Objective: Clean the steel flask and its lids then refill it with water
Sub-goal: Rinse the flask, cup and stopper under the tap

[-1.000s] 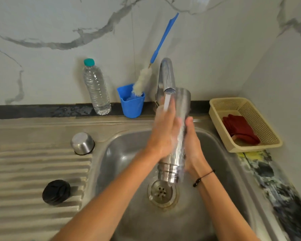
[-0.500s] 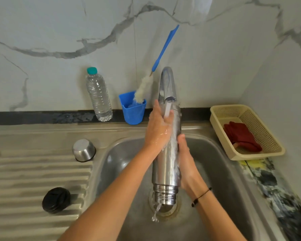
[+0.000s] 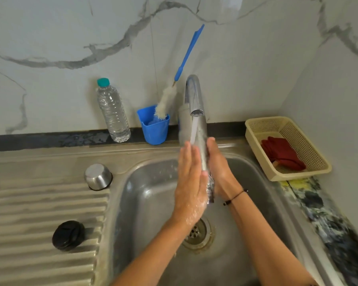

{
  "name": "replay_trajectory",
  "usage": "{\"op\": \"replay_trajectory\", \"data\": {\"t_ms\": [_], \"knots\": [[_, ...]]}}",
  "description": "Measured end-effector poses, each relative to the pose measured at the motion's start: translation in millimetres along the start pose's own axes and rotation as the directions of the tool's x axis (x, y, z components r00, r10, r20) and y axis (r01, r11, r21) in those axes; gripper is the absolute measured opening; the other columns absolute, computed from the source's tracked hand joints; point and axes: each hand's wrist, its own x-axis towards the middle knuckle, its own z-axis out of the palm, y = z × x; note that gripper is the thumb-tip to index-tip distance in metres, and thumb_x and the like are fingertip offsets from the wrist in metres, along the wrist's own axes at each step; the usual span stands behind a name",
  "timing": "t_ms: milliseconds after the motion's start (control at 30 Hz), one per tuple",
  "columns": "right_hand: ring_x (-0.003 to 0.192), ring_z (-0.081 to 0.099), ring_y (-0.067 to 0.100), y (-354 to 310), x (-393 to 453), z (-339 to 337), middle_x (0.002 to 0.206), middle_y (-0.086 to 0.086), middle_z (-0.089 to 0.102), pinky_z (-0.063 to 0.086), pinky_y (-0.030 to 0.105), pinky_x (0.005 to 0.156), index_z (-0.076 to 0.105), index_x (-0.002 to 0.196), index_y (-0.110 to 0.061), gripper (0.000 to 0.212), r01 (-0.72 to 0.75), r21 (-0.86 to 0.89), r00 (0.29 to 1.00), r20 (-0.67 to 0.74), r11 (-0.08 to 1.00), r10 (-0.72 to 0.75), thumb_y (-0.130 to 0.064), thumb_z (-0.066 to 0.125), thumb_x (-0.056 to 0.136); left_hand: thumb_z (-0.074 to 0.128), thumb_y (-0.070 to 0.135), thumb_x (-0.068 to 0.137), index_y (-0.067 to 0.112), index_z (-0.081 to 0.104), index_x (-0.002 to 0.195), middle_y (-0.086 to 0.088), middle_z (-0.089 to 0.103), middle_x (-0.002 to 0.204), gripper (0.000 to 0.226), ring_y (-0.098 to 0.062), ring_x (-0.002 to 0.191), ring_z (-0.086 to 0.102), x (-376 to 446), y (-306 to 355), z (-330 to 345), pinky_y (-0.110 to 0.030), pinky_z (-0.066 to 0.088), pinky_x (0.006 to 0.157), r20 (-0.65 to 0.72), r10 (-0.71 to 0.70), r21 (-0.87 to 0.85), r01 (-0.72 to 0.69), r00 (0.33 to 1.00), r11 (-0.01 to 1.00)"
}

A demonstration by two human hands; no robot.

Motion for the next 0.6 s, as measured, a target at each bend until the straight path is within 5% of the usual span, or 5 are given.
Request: {"op": "replay_trajectory", "data": {"t_ms": [100,200,400,500,600], "knots": [[0.083,0.069,0.013,-3.4,-0.1,2.8,0.092,0.007,0.072,0.054,0.024,0.066,0.059,0.113,-0.015,0.050,-0.014,0.029,0.999,0.046,0.999,0.013,-0.046,0.022,0.100,0.014,0.050,0.100,0.026,0.001,0.150,0.014,-0.016,0.156,0.057,0.001,0.143,-0.019,20.2,0.9,-6.7,-0.008,-0.011,0.111,0.022,-0.069,-0.044,0.070,0.997,0.997],[0.075,0.067,0.019,5.2,-10.5,7.0,0.090,0.016,0.068,0.057,0.028,0.065,0.059,0.108,-0.010,0.047,-0.016,0.020,0.999,0.038,1.000,0.015,-0.043,0.026,0.100,0.033,0.017,0.104,0.026,0.007,0.150,0.000,-0.004,0.161,0.054,-0.015,0.148,-0.006,63.6,5.1,-21.9,-0.034,0.005,0.122,-0.072,-0.154,-0.028,0.152,0.985,0.988],[0.090,0.065,0.032,38.3,-33.2,13.3,0.099,0.017,0.068,0.053,0.046,0.086,0.059,0.110,-0.013,0.051,-0.109,0.045,0.993,-0.041,0.993,0.110,-0.052,0.032,0.096,0.026,0.033,0.099,0.009,0.025,0.147,-0.019,0.033,0.149,0.054,-0.033,0.139,0.030,111.9,-18.5,-28.4,-0.050,0.029,0.112,-0.069,-0.414,-0.136,0.402,0.908,0.905],[0.080,0.059,0.031,30.8,-26.4,9.1,0.087,0.014,0.063,0.051,0.042,0.074,0.059,0.099,-0.007,0.050,-0.018,0.007,0.995,-0.101,1.000,0.018,-0.051,0.036,0.091,0.030,0.033,0.101,0.008,0.021,0.149,-0.018,0.019,0.156,0.054,-0.031,0.145,0.018,82.0,-2.6,-15.0,-0.044,0.020,0.119,-0.052,-0.292,-0.014,0.292,0.955,0.956],[0.083,0.065,0.026,17.5,-19.5,0.7,0.091,0.011,0.068,0.052,0.031,0.067,0.061,0.103,-0.010,0.045,0.089,-0.079,0.987,-0.126,0.993,-0.098,-0.040,0.028,0.099,0.026,0.039,0.103,0.026,-0.011,0.150,0.006,-0.015,0.158,0.061,-0.005,0.146,-0.011,31.3,14.1,-5.6,-0.018,0.000,0.117,-0.026,-0.165,-0.037,0.164,0.986,0.986]]}}
